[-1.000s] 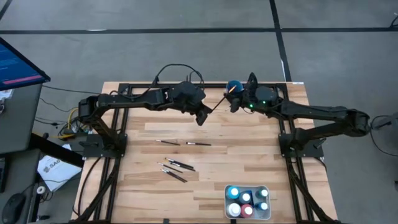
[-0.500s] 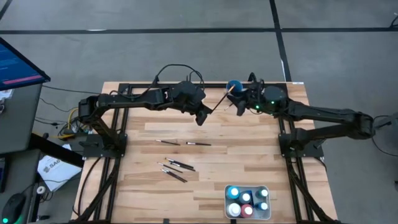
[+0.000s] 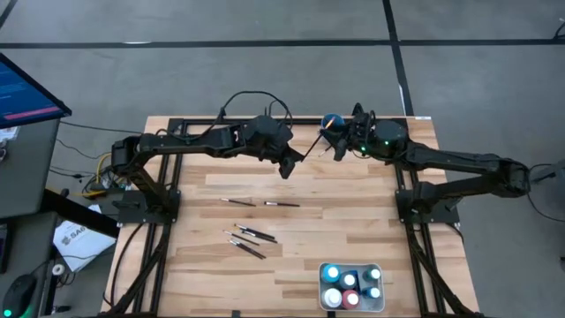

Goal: Pick & Place Paint Supplies
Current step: Put the orange paintbrush into the blue cup, then put the silver paintbrush into the blue cup

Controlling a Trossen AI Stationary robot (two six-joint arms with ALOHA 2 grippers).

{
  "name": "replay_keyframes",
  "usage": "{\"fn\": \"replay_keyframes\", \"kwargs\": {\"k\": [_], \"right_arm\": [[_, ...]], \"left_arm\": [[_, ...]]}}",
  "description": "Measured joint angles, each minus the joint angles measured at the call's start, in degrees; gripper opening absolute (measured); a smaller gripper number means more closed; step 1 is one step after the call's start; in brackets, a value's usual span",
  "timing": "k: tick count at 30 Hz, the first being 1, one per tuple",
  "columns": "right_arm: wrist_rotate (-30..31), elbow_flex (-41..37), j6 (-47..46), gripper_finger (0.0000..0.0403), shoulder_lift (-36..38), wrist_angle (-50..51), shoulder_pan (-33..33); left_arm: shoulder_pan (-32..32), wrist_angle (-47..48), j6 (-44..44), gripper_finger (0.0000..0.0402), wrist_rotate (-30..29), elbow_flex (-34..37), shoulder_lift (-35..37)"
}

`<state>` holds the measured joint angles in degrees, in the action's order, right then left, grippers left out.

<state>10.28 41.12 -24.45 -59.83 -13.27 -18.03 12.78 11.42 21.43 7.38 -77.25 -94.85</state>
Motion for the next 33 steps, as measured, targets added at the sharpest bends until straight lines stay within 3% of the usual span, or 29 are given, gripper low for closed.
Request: {"fn": "replay_keyframes", "kwargs": {"k": [7,11,15,19,24,29,33], "right_arm": [[0.01,0.02,2.04,0.0167,0.54,-3.95,-0.23],[-1.74,0.02,2.04,0.0136,0.74,-3.27,-0.32],[-7.06,0.02,2.36,0.0108,0.75,4.61,-0.04],[-5.42,0.02,2.65,0.0105,-0.06,16.27,0.11],[3.02,0.47,3.38,0.0134,-4.59,28.32,-0.17],[4.41,4.19,2.04,0.0187,-11.50,37.88,-2.99],[4.24,4.96,7.81,0.0207,-16.88,40.76,-4.56]], "left_arm": [[0.02,0.03,-0.07,0.0000,0.00,0.00,0.00],[0.02,0.23,-0.15,0.0000,0.01,0.00,0.00],[0.02,3.90,-0.49,0.0000,0.02,0.00,0.00],[0.02,8.81,-2.95,0.0001,-1.02,0.83,0.01],[0.02,9.36,-1.68,0.0025,-0.23,4.68,0.04],[-1.05,9.28,-0.73,0.0083,1.39,7.38,0.04],[-1.35,9.14,1.29,0.0124,1.60,8.48,0.04]]}}
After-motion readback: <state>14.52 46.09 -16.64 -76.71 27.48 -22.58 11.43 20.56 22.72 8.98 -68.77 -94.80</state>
